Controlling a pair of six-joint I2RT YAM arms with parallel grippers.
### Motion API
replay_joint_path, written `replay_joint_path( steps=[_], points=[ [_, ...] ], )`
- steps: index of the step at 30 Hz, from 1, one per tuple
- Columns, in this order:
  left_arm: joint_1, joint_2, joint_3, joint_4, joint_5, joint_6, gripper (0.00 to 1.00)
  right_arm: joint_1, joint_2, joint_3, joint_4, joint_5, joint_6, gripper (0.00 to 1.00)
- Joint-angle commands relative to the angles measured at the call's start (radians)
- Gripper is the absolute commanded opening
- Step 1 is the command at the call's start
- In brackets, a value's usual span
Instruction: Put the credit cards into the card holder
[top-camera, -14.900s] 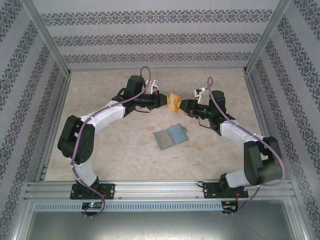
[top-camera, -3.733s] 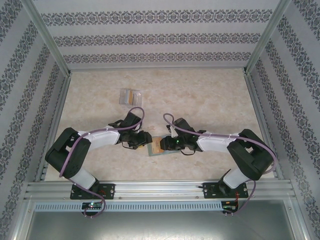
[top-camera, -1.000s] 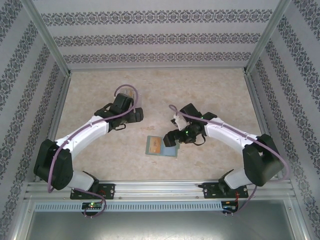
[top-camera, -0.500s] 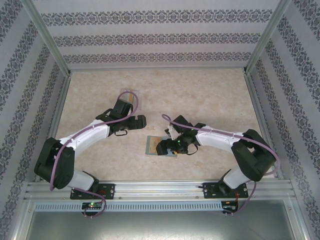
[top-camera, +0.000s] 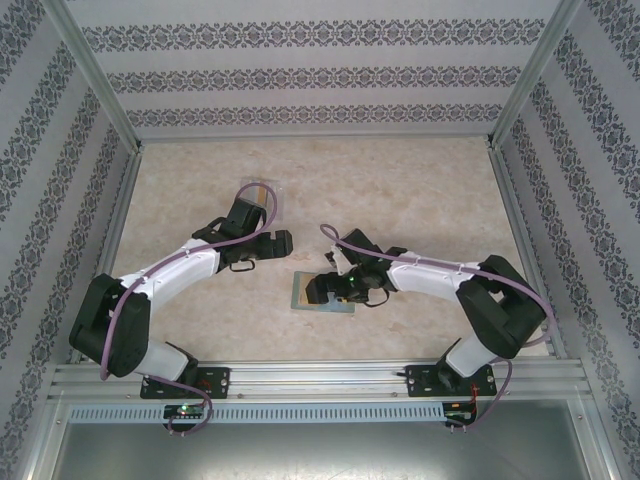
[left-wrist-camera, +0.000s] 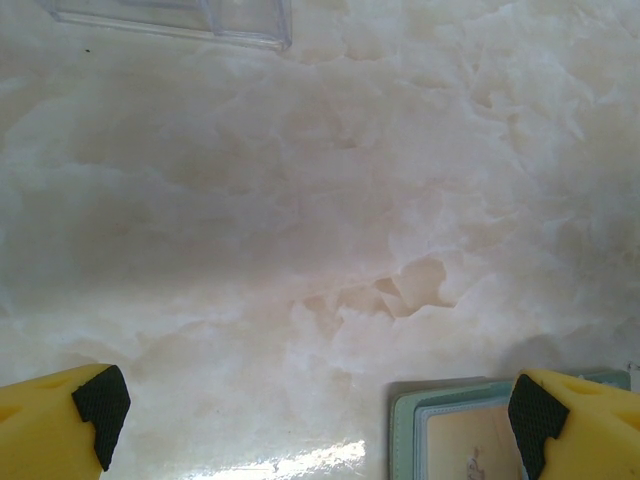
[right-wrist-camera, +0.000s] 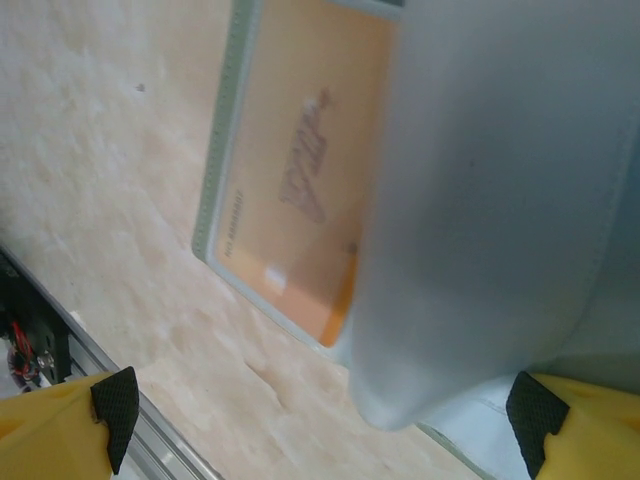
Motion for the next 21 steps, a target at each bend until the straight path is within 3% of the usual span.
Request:
replay_joint_path(
  steps=[1,8,21],
  points=[
    [0.011,-0.008,0.010,0.014,-0.009,0.006,0.99,0.033,0.057,0.047,0.040,-0.032,-0.005,0.98],
    [0.048,-0.043,-0.005,0.036,0.002,-0.013,0.99,0.079,0.121,0.136,0.030,-0.090,-0.030,0.98],
    [0.111,-0.032,-0.020,0.052,0.081,-0.042,0.99,0.099,0.134,0.165,0.017,-0.076,-0.068,0.98]
  ],
)
